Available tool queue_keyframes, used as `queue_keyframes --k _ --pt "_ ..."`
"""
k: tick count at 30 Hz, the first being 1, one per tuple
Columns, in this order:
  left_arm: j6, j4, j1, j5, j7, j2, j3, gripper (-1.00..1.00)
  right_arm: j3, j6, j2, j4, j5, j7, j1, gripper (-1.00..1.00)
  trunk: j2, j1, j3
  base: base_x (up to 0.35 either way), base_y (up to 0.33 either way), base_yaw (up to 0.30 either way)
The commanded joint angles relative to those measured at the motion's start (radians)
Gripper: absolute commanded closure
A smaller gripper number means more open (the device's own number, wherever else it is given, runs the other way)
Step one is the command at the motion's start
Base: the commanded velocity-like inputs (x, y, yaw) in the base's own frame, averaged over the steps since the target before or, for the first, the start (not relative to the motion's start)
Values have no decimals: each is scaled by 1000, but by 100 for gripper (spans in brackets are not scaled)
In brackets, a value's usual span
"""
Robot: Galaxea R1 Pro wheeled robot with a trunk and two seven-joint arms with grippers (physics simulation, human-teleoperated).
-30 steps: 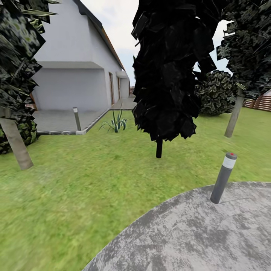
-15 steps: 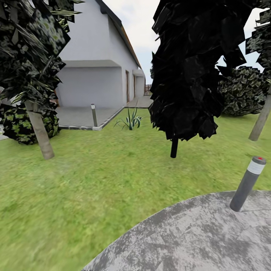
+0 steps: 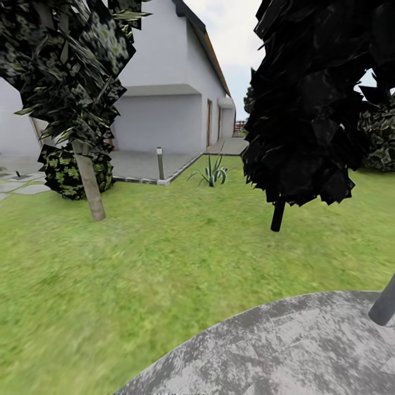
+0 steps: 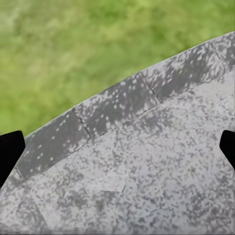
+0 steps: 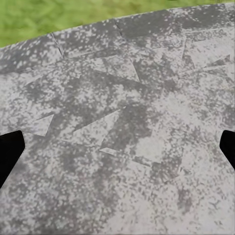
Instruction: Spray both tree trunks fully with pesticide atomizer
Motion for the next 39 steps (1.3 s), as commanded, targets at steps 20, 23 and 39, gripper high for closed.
queue_keyframes --k 20,23,39 --pt "-3 1 -1 2 0 -1 3 -100 1 -3 0 0 6 -1 0 -100 -141 77 -80 0 0 274" --pt "-3 1 -1 2 0 -1 3 -100 1 -3 0 0 6 -1 0 -100 -162 88 -92 0 0 274" --pt "-3 1 -1 2 1 0 3 -100 1 -3 0 0 6 -1 0 -100 -274 150 -156 0 0 274"
